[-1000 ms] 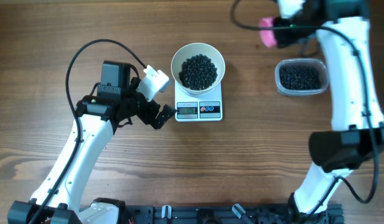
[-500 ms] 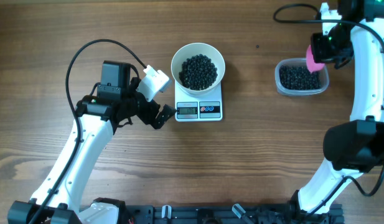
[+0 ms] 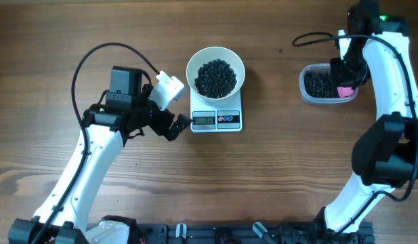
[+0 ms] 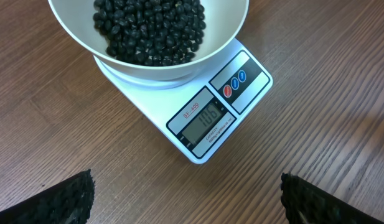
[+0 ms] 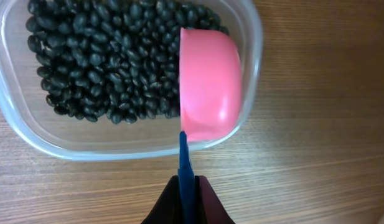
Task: Scoop item into bowl and weigh 150g on scale
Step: 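Move the scoop back into the tub and scoop black beans, then lift the filled scoop and carry it over the bowl, then tip the scoop to pour beans into the white bowl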
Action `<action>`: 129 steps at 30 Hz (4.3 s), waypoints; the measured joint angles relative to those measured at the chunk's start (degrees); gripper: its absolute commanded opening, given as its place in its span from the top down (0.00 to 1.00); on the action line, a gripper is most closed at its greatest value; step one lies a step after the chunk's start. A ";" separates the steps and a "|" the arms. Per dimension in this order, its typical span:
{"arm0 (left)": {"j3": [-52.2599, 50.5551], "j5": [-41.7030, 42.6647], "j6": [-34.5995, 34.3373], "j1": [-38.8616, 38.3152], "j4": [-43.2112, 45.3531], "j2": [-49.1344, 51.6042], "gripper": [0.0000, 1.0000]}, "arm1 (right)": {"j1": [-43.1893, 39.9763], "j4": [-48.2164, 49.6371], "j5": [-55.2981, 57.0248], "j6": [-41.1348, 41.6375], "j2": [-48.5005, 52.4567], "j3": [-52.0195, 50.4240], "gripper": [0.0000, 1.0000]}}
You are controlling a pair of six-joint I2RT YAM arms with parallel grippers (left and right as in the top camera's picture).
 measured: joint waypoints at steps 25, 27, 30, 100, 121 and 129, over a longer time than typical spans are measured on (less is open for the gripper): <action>0.00 0.00 0.00 -0.02 0.02 0.00 0.00 | -0.33 -0.28 -17.09 -2.23 -0.02 -2.32 0.96; 0.00 0.00 0.00 0.00 0.00 0.00 0.00 | -0.42 -0.44 -18.56 -2.86 -0.02 -2.32 0.96; 0.00 0.00 0.00 0.00 0.00 0.00 0.00 | -0.81 -0.85 -20.09 -3.28 -0.02 -2.32 0.96; 0.00 0.00 0.00 0.00 0.00 0.00 0.00 | 4.90 -8.33 -61.42 -0.74 0.00 17.07 0.96; 0.00 0.00 0.00 0.00 0.00 0.00 0.00 | 30.86 4.24 -19.61 2.51 0.00 18.36 0.96; 0.00 -0.02 0.00 0.00 0.00 -0.02 0.00 | 34.56 7.58 -10.27 -3.39 0.00 18.36 0.96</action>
